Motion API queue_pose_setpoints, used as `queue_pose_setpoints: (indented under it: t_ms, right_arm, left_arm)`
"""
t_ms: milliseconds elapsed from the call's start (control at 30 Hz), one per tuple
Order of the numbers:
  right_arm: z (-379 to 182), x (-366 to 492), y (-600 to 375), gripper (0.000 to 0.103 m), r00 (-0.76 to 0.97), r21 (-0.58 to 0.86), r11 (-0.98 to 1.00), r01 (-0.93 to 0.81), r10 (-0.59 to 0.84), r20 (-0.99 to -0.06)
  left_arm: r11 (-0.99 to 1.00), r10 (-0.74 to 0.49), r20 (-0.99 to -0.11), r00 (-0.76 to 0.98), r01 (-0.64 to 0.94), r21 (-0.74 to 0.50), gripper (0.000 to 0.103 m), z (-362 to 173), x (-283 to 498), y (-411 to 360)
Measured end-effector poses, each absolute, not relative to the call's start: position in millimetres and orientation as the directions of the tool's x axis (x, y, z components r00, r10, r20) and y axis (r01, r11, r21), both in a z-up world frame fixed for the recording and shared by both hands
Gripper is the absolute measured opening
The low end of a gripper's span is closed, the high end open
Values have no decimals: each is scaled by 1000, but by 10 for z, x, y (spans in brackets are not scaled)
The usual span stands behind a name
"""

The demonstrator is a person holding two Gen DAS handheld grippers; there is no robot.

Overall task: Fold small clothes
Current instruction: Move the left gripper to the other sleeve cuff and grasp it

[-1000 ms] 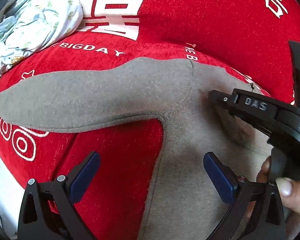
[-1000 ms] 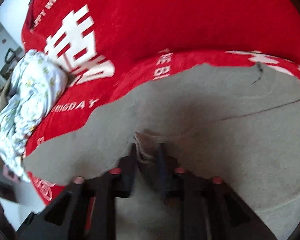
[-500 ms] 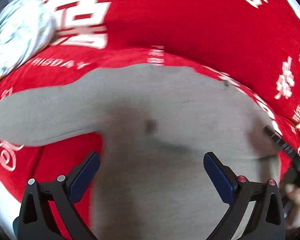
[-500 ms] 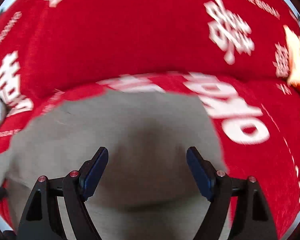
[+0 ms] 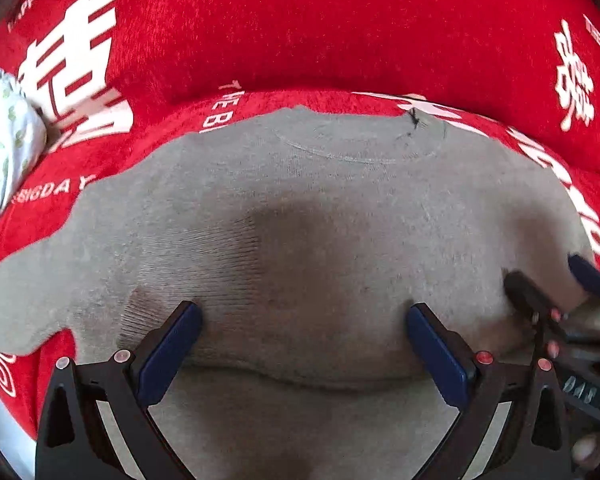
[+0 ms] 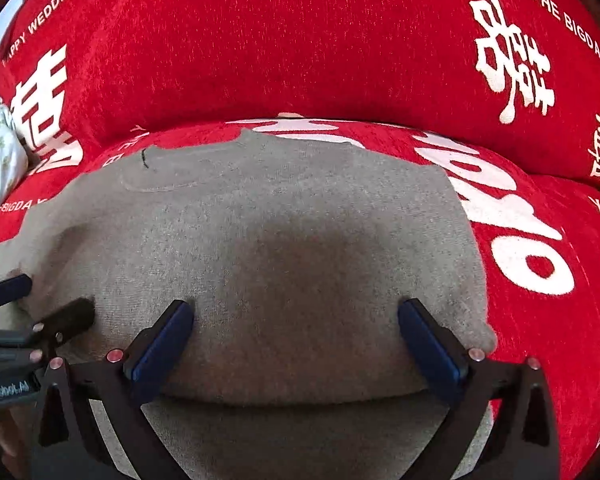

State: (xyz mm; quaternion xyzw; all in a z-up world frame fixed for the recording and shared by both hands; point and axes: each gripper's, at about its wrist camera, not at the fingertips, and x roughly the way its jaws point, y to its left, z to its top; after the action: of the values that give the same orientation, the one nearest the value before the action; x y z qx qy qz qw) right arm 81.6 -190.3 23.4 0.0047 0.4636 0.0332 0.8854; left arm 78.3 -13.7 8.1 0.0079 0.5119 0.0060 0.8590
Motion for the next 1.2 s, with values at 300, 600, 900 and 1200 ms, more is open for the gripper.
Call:
queue_pose_setpoints:
  t_ms: [300,600,900,1200]
  right_arm:
    - [245,739,-1909,103,577,31,998,-54,56,-815]
    - [236,726,-1898,103,582,20,999,-50,45,-812]
    - [236,728,-1887,103,584,9,999,-48,35,-811]
    - [235,729,-1870,103,586,-7,999,-44,21,-810]
  left_arm:
    - [997,42,-882,470,-79,5,103,114,388,220]
    - [886,194,-881,433,-463,-33,103,198,111,1720]
    - [624,232,-888,398,-761,-178,103,107,-417,3473]
    - [428,152,-821,551,-785,-448,103,-83,-808,4763]
